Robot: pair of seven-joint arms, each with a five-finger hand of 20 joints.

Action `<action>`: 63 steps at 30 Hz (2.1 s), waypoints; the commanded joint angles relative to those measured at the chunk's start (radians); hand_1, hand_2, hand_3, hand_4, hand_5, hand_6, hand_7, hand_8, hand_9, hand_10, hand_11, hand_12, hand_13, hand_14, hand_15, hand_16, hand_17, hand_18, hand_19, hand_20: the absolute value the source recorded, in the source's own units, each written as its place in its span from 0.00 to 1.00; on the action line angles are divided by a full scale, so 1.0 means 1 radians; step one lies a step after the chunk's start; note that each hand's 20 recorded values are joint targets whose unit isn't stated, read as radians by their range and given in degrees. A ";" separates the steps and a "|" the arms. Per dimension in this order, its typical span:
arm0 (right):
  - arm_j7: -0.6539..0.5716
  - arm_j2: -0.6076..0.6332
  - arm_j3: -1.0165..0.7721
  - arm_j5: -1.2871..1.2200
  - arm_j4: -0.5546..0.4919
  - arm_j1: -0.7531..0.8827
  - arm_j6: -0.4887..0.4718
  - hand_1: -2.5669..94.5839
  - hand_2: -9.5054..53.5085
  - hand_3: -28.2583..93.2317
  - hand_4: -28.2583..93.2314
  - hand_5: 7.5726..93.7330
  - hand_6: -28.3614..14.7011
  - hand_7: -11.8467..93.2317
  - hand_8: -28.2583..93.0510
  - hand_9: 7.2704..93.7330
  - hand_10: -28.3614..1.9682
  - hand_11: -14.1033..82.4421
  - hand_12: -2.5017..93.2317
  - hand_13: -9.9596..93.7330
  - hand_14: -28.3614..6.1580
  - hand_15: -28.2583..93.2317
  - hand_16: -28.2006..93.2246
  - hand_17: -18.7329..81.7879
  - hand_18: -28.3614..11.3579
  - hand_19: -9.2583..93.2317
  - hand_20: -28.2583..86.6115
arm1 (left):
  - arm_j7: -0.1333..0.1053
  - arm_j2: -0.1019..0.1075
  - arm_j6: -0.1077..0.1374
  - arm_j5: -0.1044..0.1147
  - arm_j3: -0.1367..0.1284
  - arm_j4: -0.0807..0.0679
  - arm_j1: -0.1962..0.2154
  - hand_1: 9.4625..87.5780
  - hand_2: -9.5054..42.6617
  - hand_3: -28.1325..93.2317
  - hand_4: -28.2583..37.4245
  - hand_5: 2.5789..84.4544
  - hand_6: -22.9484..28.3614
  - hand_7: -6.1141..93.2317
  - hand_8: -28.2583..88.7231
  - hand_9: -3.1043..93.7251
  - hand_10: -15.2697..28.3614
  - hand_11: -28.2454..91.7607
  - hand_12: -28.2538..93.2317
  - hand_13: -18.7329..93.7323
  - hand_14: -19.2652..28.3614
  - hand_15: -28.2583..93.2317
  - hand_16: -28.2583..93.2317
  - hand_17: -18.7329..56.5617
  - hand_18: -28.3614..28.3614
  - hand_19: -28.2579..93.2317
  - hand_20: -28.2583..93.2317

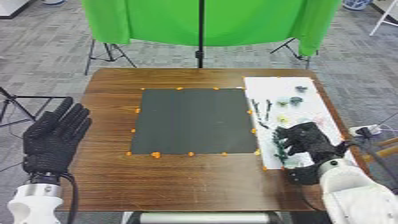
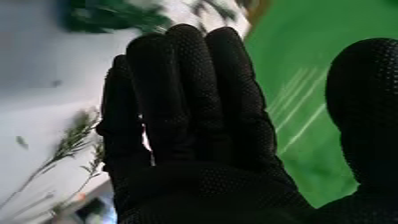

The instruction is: Arrange flowers

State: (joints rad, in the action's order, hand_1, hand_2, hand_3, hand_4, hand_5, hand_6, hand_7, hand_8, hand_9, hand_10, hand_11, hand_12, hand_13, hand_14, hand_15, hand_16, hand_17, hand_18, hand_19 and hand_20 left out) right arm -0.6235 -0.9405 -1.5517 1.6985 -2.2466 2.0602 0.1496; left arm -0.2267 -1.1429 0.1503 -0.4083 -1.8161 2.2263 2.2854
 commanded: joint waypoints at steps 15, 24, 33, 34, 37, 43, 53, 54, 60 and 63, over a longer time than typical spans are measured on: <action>-0.139 0.104 0.253 0.916 0.136 -0.134 -0.068 0.29 0.00 0.82 0.00 0.64 0.52 0.50 0.13 0.65 0.30 0.58 0.33 0.66 0.34 0.83 0.44 0.44 0.06 0.88 0.53 | -0.007 0.002 0.064 0.042 0.008 0.008 0.016 0.20 0.49 0.89 0.00 0.48 0.62 0.13 0.18 0.37 0.66 0.35 0.29 0.39 0.67 0.41 0.19 0.20 0.69 0.41 0.34; -0.125 0.137 0.362 0.870 0.176 -0.212 -0.211 0.32 0.00 0.78 0.00 0.67 0.53 0.46 0.14 0.67 0.29 0.57 0.32 0.67 0.33 0.82 0.43 0.45 0.04 0.89 0.53 | -0.010 0.009 0.072 0.057 0.011 0.006 0.005 0.20 0.49 0.89 0.00 0.48 0.62 0.13 0.18 0.37 0.66 0.35 0.30 0.39 0.68 0.42 0.19 0.20 0.69 0.42 0.34; -0.108 0.124 0.472 0.864 0.249 -0.284 -0.236 0.44 0.00 0.84 0.00 0.72 0.55 0.43 0.24 0.72 0.34 0.57 0.32 0.71 0.37 0.81 0.44 0.47 0.03 0.89 0.53 | -0.006 0.012 0.084 0.074 0.014 0.007 0.002 0.20 0.49 0.89 0.00 0.49 0.62 0.14 0.18 0.38 0.66 0.36 0.30 0.39 0.68 0.42 0.19 0.20 0.69 0.42 0.34; -0.103 0.123 0.478 0.861 0.254 -0.285 -0.237 0.49 0.00 0.83 0.00 0.73 0.56 0.44 0.30 0.74 0.38 0.56 0.36 0.72 0.39 0.80 0.44 0.47 0.03 0.89 0.54 | -0.006 0.012 0.088 0.076 0.015 0.007 0.002 0.20 0.49 0.89 0.00 0.49 0.62 0.14 0.18 0.38 0.66 0.36 0.30 0.40 0.68 0.42 0.19 0.20 0.69 0.42 0.34; -0.102 0.121 0.494 0.851 0.269 -0.286 -0.234 0.57 0.00 0.83 0.01 0.77 0.59 0.46 0.37 0.84 0.47 0.43 0.51 0.76 0.42 0.78 0.47 0.49 0.04 0.90 0.55 | -0.007 0.010 0.094 0.089 0.015 0.006 0.003 0.20 0.49 0.89 0.00 0.49 0.62 0.14 0.18 0.39 0.66 0.36 0.30 0.40 0.68 0.42 0.19 0.20 0.69 0.42 0.34; -0.121 0.130 0.456 0.813 0.230 -0.257 -0.144 0.61 0.00 0.86 0.05 0.82 0.60 0.48 0.40 0.90 0.53 0.38 0.55 0.81 0.50 0.74 0.54 0.54 0.06 0.91 0.56 | -0.017 0.009 0.099 0.136 -0.003 0.005 0.018 0.20 0.49 0.89 0.00 0.49 0.62 0.14 0.17 0.39 0.66 0.36 0.30 0.40 0.68 0.42 0.19 0.20 0.70 0.43 0.34; -0.181 0.147 0.394 0.694 0.038 -0.311 0.083 0.57 0.00 0.88 0.09 0.83 0.62 0.47 0.42 0.92 0.57 0.37 0.54 0.85 0.56 0.71 0.55 0.56 0.05 0.93 0.55 | -0.028 0.012 0.078 0.197 -0.047 0.010 0.063 0.19 0.48 0.89 0.00 0.49 0.62 0.13 0.18 0.39 0.66 0.36 0.29 0.40 0.67 0.42 0.18 0.20 0.70 0.42 0.34; -0.179 0.142 0.411 0.682 0.032 -0.341 0.089 0.57 0.00 0.88 0.09 0.83 0.62 0.47 0.42 0.92 0.57 0.37 0.54 0.85 0.56 0.71 0.55 0.56 0.05 0.93 0.55 | -0.028 0.011 0.076 0.206 -0.052 0.011 0.068 0.19 0.48 0.89 0.00 0.49 0.62 0.13 0.18 0.39 0.66 0.36 0.29 0.40 0.67 0.41 0.18 0.20 0.70 0.42 0.34; -0.166 0.044 0.606 0.593 0.098 -0.618 0.106 0.57 0.00 0.87 0.10 0.82 0.62 0.47 0.42 0.92 0.58 0.37 0.54 0.85 0.55 0.72 0.55 0.56 0.04 0.93 0.55 | -0.025 0.015 0.085 0.208 -0.053 0.012 0.077 0.19 0.48 0.89 0.00 0.48 0.62 0.13 0.18 0.39 0.66 0.36 0.29 0.40 0.67 0.41 0.19 0.20 0.70 0.42 0.34; -0.152 -0.039 0.722 0.534 0.182 -0.773 0.094 0.57 0.00 0.87 0.10 0.82 0.62 0.48 0.42 0.92 0.58 0.37 0.54 0.85 0.55 0.72 0.54 0.56 0.04 0.93 0.55 | -0.022 0.024 0.092 0.207 -0.041 0.009 0.066 0.19 0.48 0.89 0.00 0.48 0.62 0.13 0.18 0.39 0.66 0.35 0.29 0.40 0.67 0.41 0.19 0.20 0.70 0.42 0.34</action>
State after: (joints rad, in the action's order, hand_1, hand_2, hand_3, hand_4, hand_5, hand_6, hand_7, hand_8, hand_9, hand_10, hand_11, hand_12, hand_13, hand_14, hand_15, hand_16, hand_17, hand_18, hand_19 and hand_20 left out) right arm -0.8113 -0.8167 -1.0102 2.3315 -2.1809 1.6198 0.2463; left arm -0.2549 -1.1293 0.2317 -0.2070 -1.8715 2.2383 2.3451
